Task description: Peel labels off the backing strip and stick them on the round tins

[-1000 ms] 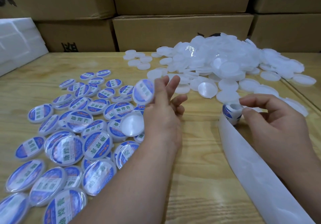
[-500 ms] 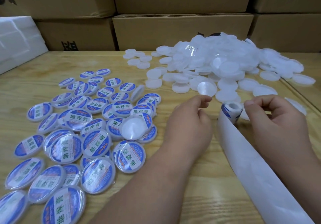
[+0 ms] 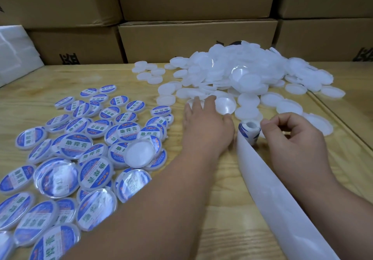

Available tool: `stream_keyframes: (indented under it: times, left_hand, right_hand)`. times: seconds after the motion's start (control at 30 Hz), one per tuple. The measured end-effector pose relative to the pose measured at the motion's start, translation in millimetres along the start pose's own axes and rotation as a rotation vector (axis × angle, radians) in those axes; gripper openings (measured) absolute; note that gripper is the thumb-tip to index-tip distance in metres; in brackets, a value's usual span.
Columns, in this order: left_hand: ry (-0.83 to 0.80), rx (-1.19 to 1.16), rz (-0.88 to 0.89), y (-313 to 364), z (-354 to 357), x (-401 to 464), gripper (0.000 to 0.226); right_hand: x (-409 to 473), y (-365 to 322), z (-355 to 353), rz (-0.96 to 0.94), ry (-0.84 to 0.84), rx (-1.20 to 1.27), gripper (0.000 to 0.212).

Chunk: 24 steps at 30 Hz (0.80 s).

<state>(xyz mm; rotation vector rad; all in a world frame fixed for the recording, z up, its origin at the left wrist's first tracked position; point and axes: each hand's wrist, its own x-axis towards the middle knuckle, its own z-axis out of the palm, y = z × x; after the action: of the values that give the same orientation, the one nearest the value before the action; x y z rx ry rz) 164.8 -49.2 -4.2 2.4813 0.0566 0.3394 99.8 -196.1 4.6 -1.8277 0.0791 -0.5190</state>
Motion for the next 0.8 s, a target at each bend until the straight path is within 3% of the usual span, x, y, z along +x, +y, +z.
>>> stream_keyframes:
  times: [0.23,0.5,0.67,0.8]
  left_hand:
    - [0.029,0.051,-0.125,5.3,4.6,27.0,0.067]
    - [0.072,0.215,-0.098,2.0,0.0,17.1,0.033]
    - [0.061,0.277,-0.102,-5.6,-6.9,-6.3,0.031]
    - [0.094,0.124,-0.071,-12.7,-12.9,-39.1,0.023]
  right_hand:
    - [1.6,3.7,-1.3,-0.013,-0.023,0.002,0.021]
    - [-6.7,-1.3,-4.1,-0.055,-0.128,-0.044,0.05]
    - [-10.1,-7.6,-9.7,-0.028,-0.178,-0.056,0.056]
    - [-10.2,-8.2,-9.8,0.018,-0.199,-0.059,0.058]
